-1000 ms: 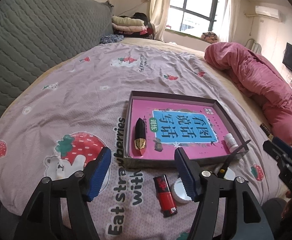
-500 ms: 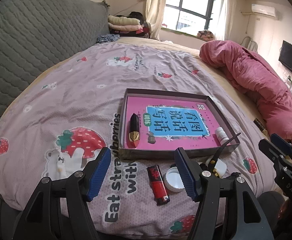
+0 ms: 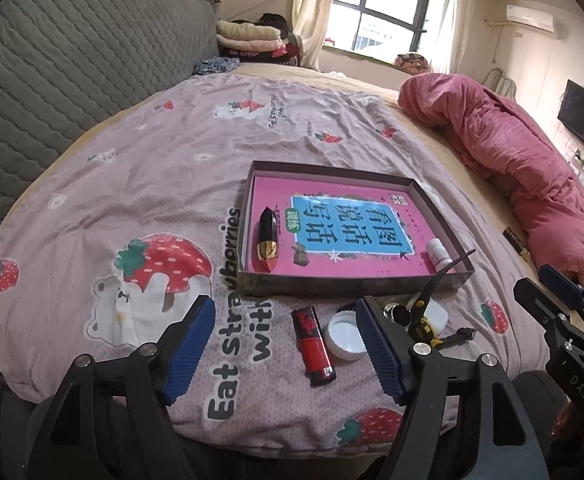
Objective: Organize rigid objects
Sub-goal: 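Withdraw both grippers back from the box toward the remaining objects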
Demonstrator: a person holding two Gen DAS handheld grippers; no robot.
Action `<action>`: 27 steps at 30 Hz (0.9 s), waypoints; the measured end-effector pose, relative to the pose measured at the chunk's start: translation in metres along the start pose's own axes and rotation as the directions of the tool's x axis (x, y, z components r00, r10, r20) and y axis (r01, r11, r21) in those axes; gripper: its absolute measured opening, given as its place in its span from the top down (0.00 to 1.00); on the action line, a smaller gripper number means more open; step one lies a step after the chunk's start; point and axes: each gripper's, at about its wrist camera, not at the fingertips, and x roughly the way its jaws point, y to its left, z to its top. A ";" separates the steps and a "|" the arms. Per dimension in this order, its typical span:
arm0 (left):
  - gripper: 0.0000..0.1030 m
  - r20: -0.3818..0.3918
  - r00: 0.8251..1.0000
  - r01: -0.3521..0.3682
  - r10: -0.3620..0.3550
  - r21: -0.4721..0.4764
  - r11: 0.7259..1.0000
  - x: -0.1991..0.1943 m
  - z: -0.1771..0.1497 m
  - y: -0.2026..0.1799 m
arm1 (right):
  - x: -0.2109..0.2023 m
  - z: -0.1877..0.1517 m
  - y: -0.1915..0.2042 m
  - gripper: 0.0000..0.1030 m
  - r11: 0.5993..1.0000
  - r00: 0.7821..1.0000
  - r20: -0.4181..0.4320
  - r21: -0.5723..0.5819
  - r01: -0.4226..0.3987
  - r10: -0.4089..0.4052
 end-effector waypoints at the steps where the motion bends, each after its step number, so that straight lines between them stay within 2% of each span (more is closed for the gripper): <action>1: 0.28 -0.004 1.000 0.000 0.000 0.001 1.000 0.000 -0.001 0.000 | 0.000 0.000 0.001 0.48 1.000 1.000 -0.001 -0.002 -0.001 0.001; 13: 0.28 -0.060 0.998 0.009 -0.008 0.027 1.000 0.005 -0.012 -0.009 | -0.005 -0.004 0.005 0.48 1.000 1.000 -0.003 -0.013 -0.005 0.005; 27: 0.28 -0.157 0.988 0.020 -0.015 0.032 0.999 0.022 -0.027 -0.013 | -0.001 -0.012 0.014 0.48 0.999 0.998 -0.044 -0.034 -0.037 0.035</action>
